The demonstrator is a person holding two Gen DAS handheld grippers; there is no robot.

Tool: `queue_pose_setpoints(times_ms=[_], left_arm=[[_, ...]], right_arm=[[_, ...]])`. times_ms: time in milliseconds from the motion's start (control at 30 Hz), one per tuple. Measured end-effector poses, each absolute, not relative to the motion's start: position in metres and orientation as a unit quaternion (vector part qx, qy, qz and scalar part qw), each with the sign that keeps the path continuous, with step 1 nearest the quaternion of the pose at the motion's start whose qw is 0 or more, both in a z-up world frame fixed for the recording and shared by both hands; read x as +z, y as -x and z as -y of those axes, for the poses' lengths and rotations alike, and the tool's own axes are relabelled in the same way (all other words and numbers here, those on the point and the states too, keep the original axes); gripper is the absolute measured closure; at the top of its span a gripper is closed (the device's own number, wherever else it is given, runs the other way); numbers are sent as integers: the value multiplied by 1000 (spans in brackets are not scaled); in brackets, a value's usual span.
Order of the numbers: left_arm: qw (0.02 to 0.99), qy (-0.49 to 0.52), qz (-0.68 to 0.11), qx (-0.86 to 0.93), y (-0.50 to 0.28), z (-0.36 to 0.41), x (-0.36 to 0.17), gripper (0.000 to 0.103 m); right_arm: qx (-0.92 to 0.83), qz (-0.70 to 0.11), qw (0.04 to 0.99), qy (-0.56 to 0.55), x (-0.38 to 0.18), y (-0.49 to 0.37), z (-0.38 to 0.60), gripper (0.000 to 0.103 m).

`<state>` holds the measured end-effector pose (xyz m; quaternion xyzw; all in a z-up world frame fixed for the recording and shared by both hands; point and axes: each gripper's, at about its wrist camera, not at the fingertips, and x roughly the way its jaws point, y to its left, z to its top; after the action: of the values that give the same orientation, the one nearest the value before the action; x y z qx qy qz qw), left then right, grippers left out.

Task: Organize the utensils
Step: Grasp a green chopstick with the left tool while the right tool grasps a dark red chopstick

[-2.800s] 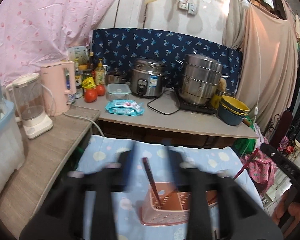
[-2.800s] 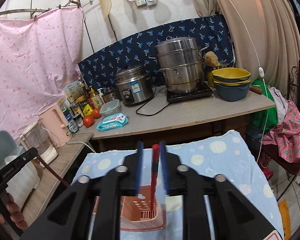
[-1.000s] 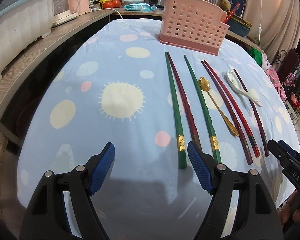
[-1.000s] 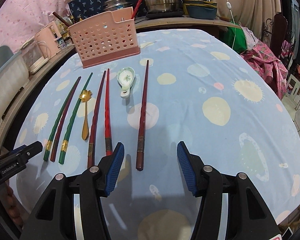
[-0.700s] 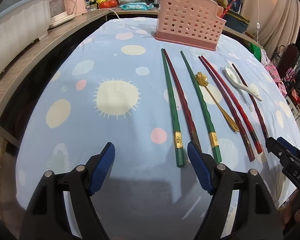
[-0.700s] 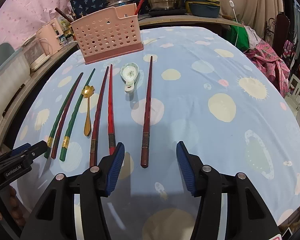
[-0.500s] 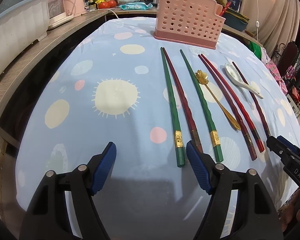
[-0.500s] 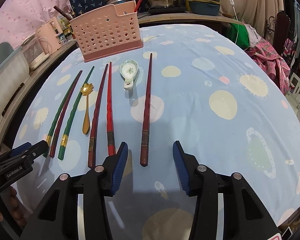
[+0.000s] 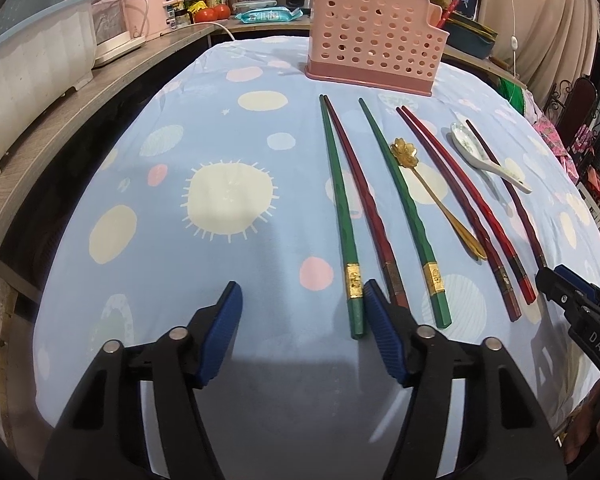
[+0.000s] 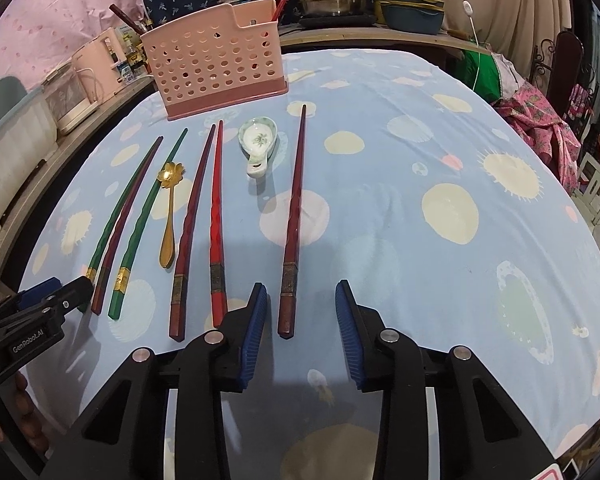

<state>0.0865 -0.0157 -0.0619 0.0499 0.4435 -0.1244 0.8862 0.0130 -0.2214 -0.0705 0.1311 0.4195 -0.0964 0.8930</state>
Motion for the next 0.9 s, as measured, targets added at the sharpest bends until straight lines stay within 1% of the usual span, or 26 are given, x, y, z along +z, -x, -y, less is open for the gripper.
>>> queue_pose_setpoints(times_ms=[67, 133, 200, 267, 367, 433, 467, 533, 633, 900], left_arm=[[886, -50, -443, -125, -87, 16, -62, 50], [887, -48, -442, -126, -87, 15, -61, 59], [886, -44, -444, -128, -89, 14, -60, 63], [885, -41, -444, -131, -89, 14, -61, 64], [885, -40, -443, -136, -89, 14, -61, 71], [884, -37, -444, -140, -88, 14, -60, 77], [883, -36, -445, -142, -88, 14, -60, 79], [882, -30, -447, -147, -88, 13, -60, 84], [880, -23, -450, -152, -88, 12, -60, 88], [875, -2, -458, -159, -88, 7, -59, 93]], right_arm=[[-96, -419, 893, -132, -71, -13, 221, 73], [-95, -419, 893, -132, -71, -13, 221, 78], [-94, -419, 893, -132, -71, -13, 222, 80], [-94, -419, 893, -132, -71, -13, 221, 80], [-93, -418, 894, -130, -72, -13, 221, 81], [-92, -418, 894, -131, -72, -14, 222, 84], [-92, -418, 894, -131, -72, -14, 222, 85], [-92, -418, 894, -132, -72, -14, 222, 90], [-89, -418, 894, -135, -72, -13, 223, 95], [-87, -416, 895, -138, -70, -10, 222, 95]])
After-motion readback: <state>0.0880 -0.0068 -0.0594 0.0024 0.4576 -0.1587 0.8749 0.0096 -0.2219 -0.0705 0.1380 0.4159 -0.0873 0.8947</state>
